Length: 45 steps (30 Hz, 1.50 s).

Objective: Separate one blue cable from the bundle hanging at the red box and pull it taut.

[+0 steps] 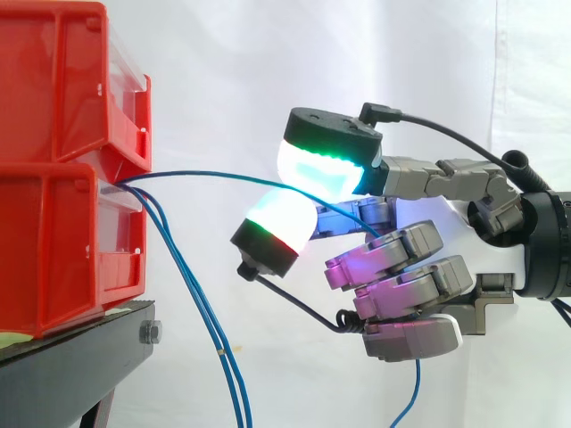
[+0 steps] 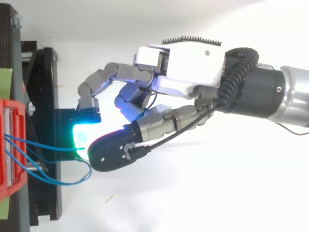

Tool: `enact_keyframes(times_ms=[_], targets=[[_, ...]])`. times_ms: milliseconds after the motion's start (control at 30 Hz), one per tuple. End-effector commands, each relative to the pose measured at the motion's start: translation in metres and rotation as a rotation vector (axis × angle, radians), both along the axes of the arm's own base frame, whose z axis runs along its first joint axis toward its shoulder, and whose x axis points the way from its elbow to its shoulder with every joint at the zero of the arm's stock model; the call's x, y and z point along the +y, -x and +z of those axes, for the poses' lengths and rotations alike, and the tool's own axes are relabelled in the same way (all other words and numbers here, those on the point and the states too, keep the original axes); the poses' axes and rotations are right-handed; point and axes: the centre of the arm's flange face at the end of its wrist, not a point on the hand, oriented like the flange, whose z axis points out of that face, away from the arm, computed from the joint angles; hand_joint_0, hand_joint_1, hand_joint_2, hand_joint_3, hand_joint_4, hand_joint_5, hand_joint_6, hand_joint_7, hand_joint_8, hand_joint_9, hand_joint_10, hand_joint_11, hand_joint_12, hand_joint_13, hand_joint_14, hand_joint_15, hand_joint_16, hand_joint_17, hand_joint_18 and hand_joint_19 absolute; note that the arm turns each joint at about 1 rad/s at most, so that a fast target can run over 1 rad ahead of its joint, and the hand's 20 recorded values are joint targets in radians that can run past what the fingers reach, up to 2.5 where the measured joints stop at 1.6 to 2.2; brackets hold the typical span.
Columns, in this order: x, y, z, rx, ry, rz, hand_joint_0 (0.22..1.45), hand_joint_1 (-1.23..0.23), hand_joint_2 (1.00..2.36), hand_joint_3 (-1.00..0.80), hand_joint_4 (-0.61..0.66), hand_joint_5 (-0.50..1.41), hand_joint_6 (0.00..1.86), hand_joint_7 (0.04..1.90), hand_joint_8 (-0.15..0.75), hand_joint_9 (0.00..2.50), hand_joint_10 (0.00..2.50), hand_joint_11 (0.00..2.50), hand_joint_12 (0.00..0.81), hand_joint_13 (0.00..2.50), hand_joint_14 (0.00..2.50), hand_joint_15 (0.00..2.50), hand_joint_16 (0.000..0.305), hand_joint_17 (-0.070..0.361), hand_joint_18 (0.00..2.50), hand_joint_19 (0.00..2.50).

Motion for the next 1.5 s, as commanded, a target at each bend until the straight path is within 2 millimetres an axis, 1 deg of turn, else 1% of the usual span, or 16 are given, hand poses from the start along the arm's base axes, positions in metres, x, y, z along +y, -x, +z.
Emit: enact_keyframes(times_ms=[0,33,133,400,467,633,700,767,867,900,967,1000,1033,1233,1467], targets=[[0.0006,0.0005,-0.0008,0.004,0.0,0.001,0.63,-0.76,1.02,-0.16,-0.06,-0.18,0.93,1.12,0.313,0.97,1.57,1.37,0.351,1.31,1.12,1.49,0.047,0.106,1.39,1.25],[0.0006,0.0001,-0.0001,0.002,-0.001,0.001,0.62,-0.74,1.02,-0.24,-0.02,-0.18,0.92,1.13,0.313,0.98,1.5,1.41,0.351,1.3,1.1,1.53,0.045,0.1,1.37,1.27],[0.0018,-0.0001,0.0,0.001,0.001,0.002,0.62,-0.7,1.01,-0.34,0.01,-0.17,0.91,1.13,0.306,0.98,1.49,1.4,0.341,1.29,1.12,1.49,0.044,0.1,1.37,1.27],[0.0041,-0.0005,0.0002,-0.001,0.001,0.005,0.62,-0.65,1.0,-0.46,0.02,-0.16,0.91,1.17,0.316,1.0,1.47,1.41,0.337,1.29,1.11,1.5,0.045,0.1,1.36,1.27],[0.0029,0.0002,-0.0007,0.002,0.001,0.004,0.61,-0.61,1.0,-0.5,0.03,-0.16,0.9,1.19,0.315,1.0,1.45,1.41,0.344,1.29,1.1,1.51,0.045,0.101,1.35,1.26],[0.0052,0.0001,-0.0008,0.004,0.001,0.007,0.59,-0.55,1.0,-0.5,0.05,-0.15,0.9,1.2,0.315,1.01,1.4,1.44,0.341,1.29,1.09,1.5,0.045,0.1,1.35,1.26],[0.0052,-0.0002,-0.0001,0.002,0.001,0.007,0.59,-0.55,1.0,-0.5,0.06,-0.15,0.9,1.21,0.317,1.01,1.39,1.45,0.341,1.29,1.09,1.5,0.045,0.1,1.34,1.27],[0.0052,0.0003,-0.001,0.005,0.001,0.007,0.59,-0.55,1.0,-0.5,0.06,-0.15,0.9,1.21,0.318,1.01,1.38,1.47,0.352,1.3,1.09,1.5,0.045,0.101,1.34,1.26],[0.0052,0.0003,-0.001,0.005,0.001,0.007,0.59,-0.62,1.0,-0.5,0.06,-0.15,0.9,1.2,0.323,1.01,1.37,1.44,0.344,1.29,1.09,1.5,0.045,0.101,1.35,1.26],[0.0052,0.0003,-0.001,0.005,0.001,0.007,0.6,-0.66,1.0,-0.49,0.06,-0.15,0.89,1.22,0.321,1.01,1.35,1.47,0.342,1.29,1.08,1.52,0.045,0.1,1.34,1.25],[0.0052,0.0001,-0.0021,0.007,0.002,0.007,0.63,-0.75,1.01,-0.36,0.05,-0.15,0.89,1.25,0.314,1.0,1.36,1.45,0.345,1.31,1.05,1.52,0.045,0.101,1.34,1.24],[0.0052,0.0004,-0.0011,0.007,0.002,0.007,0.63,-0.77,1.01,-0.33,0.05,-0.15,0.89,1.26,0.31,1.0,1.37,1.46,0.346,1.31,1.04,1.54,0.045,0.101,1.34,1.24],[0.0052,0.0004,-0.0011,0.007,0.002,0.007,0.63,-0.78,1.02,-0.27,0.03,-0.15,0.9,1.29,0.314,1.0,1.37,1.46,0.339,1.31,1.02,1.55,0.045,0.101,1.34,1.24],[0.0052,0.0003,-0.001,0.005,0.001,0.007,0.62,-0.8,1.02,-0.11,-0.07,-0.14,0.92,1.26,0.336,1.01,1.44,1.41,0.365,1.32,1.05,1.51,0.048,0.109,1.37,1.2],[0.0052,0.0004,-0.0011,0.007,0.002,0.007,0.63,-0.82,1.02,-0.05,-0.11,-0.13,0.92,1.28,0.349,1.01,1.48,1.38,0.38,1.33,1.08,1.48,0.052,0.116,1.39,1.19]])
